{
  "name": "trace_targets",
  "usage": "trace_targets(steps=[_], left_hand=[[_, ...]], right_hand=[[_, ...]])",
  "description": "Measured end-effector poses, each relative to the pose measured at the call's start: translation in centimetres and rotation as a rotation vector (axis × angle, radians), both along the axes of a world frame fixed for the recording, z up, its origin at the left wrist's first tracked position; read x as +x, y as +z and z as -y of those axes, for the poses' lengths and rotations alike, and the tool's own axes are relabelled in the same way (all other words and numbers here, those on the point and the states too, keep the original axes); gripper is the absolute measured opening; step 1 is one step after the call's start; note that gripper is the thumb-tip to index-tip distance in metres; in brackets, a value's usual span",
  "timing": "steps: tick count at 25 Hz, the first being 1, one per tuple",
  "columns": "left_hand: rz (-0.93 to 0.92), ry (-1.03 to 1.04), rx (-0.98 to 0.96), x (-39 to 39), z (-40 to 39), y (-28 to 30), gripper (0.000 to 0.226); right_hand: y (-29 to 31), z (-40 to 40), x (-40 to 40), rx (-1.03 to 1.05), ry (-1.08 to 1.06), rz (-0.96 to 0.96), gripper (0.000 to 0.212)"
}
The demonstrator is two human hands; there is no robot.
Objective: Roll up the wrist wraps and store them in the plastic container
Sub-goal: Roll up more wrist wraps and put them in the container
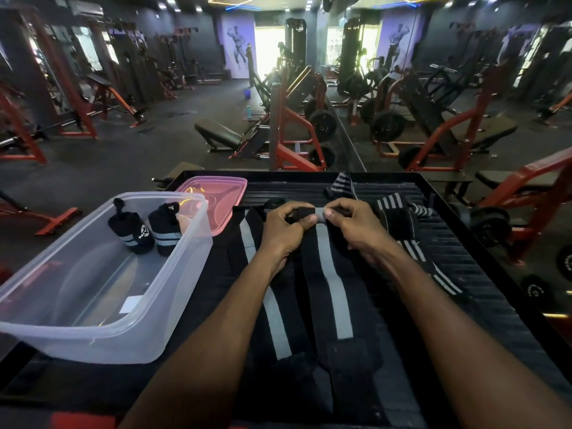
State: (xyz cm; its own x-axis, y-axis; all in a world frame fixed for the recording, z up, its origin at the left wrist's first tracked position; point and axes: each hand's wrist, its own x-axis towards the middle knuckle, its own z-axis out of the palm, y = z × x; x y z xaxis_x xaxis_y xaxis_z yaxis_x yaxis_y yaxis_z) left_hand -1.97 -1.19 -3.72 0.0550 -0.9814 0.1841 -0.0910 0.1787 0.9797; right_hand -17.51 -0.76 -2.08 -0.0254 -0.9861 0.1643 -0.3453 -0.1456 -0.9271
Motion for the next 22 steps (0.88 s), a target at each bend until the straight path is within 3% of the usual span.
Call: trace_targets(steps=[2, 5, 8, 10, 12, 14, 17, 22], left_hand=[[-0.039, -0.007, 0.023, -0.2, 0.0, -0.1, 0.021], [-0.184, -0.046, 0.212, -0.2, 0.1, -0.1, 0.030], [-0.121, -0.005, 0.096, 0.1, 0.1, -0.1, 0.008], [-0.090, 0.008, 0.022, 0.2, 0.0, 0.1, 0.017], [-0.060, 0.020, -0.018, 0.1, 0.0, 0.1, 0.024], [-0.028, 0.027, -0.035, -0.4, -0.1, 0.1, 0.030], [-0.134, 0.037, 0.089, -0.8, -0.1, -0.1, 0.046], [-0.182, -0.057, 0.332, -0.9, 0.0, 0.3, 0.054]], right_hand=[[0.1, 0.2, -0.4, -0.144, 0.014, 0.006, 0.009], [0.4, 0.3, -0.7, -0.235, 0.039, -0.013, 0.017], [0.5, 0.0, -0.2, -0.138, 0.044, 0.145, 0.021], [0.5, -0.1, 0.0, -0.012, 0.029, 0.230, 0.013], [0.4, -0.1, 0.1, 0.031, 0.017, 0.178, 0.013], [0.4, 0.1, 0.0, -0.058, -0.031, 0.088, 0.008], [0.8, 0.3, -0.5, -0.199, -0.075, 0.058, 0.017], [0.9, 0.3, -0.5, -0.244, -0.103, 0.088, 0.030]])
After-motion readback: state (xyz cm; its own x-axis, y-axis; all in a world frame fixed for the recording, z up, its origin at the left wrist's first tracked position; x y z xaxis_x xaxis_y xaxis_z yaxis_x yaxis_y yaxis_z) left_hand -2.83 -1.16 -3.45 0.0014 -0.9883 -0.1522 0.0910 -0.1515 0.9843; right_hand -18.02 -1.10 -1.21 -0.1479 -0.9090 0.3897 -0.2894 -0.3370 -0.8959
